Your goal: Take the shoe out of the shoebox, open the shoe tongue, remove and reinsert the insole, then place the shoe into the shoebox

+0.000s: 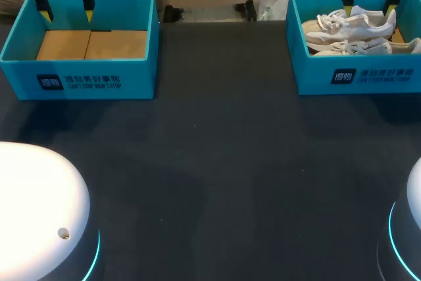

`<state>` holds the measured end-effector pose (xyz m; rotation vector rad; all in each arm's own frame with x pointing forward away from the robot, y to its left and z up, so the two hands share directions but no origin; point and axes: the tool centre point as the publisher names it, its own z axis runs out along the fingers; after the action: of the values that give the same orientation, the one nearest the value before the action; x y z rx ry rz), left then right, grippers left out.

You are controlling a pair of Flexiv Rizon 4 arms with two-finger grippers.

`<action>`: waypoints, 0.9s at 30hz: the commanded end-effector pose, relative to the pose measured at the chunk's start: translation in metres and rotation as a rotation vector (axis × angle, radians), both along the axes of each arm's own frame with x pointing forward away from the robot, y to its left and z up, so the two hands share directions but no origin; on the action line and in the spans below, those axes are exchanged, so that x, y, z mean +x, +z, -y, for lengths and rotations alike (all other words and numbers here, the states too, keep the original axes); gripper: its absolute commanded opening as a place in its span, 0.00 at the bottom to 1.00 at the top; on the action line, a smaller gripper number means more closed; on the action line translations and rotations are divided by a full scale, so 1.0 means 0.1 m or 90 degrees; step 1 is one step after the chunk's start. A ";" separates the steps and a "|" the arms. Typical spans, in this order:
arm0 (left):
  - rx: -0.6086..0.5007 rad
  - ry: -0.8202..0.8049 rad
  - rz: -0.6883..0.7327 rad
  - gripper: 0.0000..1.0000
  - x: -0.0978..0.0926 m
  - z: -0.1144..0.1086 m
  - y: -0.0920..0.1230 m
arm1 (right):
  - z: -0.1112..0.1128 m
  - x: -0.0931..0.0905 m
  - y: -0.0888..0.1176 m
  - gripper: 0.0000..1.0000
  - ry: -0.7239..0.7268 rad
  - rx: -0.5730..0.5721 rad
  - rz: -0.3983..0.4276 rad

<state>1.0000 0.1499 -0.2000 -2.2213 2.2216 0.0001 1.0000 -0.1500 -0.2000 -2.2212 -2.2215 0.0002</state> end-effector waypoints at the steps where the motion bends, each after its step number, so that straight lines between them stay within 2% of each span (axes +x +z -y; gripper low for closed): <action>1: 0.000 0.000 0.000 1.00 0.00 0.00 0.00 | 0.00 0.00 0.00 1.00 0.000 0.000 0.000; 17: 0.000 0.000 0.000 1.00 0.00 0.00 0.00 | 0.00 0.00 0.00 1.00 0.000 0.000 0.000; 27: 0.000 0.000 0.000 1.00 0.00 0.00 0.00 | 0.72 0.11 -0.17 1.00 -0.106 -0.075 0.018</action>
<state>1.0000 0.1500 -0.2000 -2.2212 2.2215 0.0001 1.0111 -0.2095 -0.2142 -2.4494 -2.1186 0.1085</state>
